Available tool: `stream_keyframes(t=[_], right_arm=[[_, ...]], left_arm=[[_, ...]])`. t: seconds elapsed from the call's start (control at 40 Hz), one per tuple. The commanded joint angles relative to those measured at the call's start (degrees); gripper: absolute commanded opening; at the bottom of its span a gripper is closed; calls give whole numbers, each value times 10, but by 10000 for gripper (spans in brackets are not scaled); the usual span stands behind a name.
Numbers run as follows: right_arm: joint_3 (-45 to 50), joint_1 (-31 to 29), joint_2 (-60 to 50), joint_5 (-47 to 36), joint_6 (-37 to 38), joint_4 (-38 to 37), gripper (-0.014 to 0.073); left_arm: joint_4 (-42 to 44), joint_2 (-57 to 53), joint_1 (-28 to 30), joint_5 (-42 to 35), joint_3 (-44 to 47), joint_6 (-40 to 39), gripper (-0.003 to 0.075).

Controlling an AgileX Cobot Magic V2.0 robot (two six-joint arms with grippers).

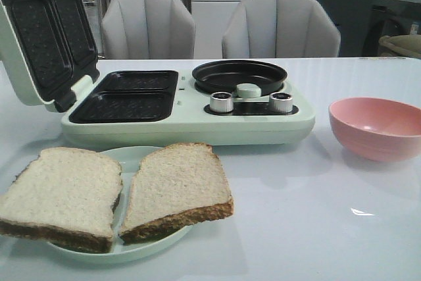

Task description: Make breakfast with bread and shrimp

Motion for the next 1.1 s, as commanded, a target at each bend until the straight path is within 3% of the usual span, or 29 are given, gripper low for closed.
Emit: stream_keyframes(t=[0.0, 0.6, 0.75, 0.83, 1.08], right_arm=[[-3, 0, -11, -45, -2, -8, 141], [-3, 0, -11, -45, -2, -8, 141], [-3, 0, -11, -45, -2, -8, 141], [-3, 0, -11, -45, -2, -8, 141], [-3, 0, -11, -45, -2, -8, 141]], left_arm=[[-4, -11, -2, -43, 4, -4, 111], [-4, -11, -2, -51, 4, -4, 111], [-10, -11, -2, -214, 3, -4, 111], [-20, -11, -2, -252, -11, -4, 111], [-2, 46, -2, -34, -150, -4, 111]])
